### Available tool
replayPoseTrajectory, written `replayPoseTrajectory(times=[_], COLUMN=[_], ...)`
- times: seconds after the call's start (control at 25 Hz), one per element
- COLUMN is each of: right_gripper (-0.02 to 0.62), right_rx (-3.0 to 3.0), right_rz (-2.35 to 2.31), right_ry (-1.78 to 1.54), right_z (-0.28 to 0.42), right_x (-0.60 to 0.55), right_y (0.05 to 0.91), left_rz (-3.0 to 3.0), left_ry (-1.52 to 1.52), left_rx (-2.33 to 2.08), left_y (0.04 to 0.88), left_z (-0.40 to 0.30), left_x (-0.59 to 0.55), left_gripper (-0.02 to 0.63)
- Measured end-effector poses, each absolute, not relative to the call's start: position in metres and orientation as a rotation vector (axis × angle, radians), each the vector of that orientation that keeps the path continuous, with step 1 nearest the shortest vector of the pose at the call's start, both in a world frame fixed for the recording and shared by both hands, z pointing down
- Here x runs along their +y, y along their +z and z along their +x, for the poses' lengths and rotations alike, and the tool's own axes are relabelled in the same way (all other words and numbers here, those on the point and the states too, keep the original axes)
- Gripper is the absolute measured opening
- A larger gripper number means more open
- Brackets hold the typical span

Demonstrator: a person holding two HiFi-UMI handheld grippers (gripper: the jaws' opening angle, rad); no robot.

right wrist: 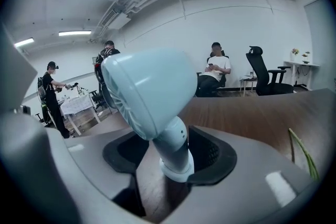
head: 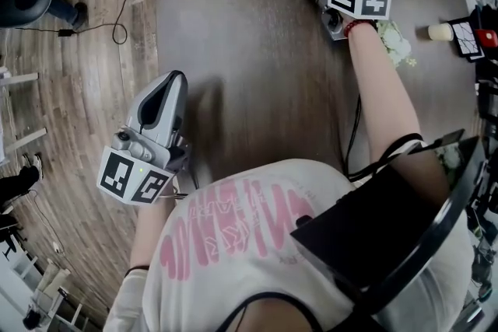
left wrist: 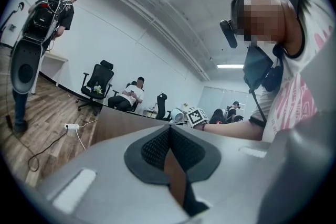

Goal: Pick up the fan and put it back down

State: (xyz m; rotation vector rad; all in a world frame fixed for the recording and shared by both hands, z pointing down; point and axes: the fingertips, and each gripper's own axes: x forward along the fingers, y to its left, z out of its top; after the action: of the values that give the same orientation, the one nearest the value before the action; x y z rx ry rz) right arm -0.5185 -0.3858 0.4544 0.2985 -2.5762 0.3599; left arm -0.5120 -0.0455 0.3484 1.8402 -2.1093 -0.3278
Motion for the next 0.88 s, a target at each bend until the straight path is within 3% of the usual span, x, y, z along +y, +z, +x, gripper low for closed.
replayPoseTrajectory(times=[0.88], right_gripper=[0.222], right_rx=[-2.610], right_rz=[0.343], right_ry=[0.307], right_z=[-0.524], right_x=[-0.389], right_y=[0.459], left_rz=[1.823], left_ry=[-0.303], left_rx=[-2.123], left_y=[0.348], left_z=[-0.500], left_x=[-0.043], left_gripper=[0.017])
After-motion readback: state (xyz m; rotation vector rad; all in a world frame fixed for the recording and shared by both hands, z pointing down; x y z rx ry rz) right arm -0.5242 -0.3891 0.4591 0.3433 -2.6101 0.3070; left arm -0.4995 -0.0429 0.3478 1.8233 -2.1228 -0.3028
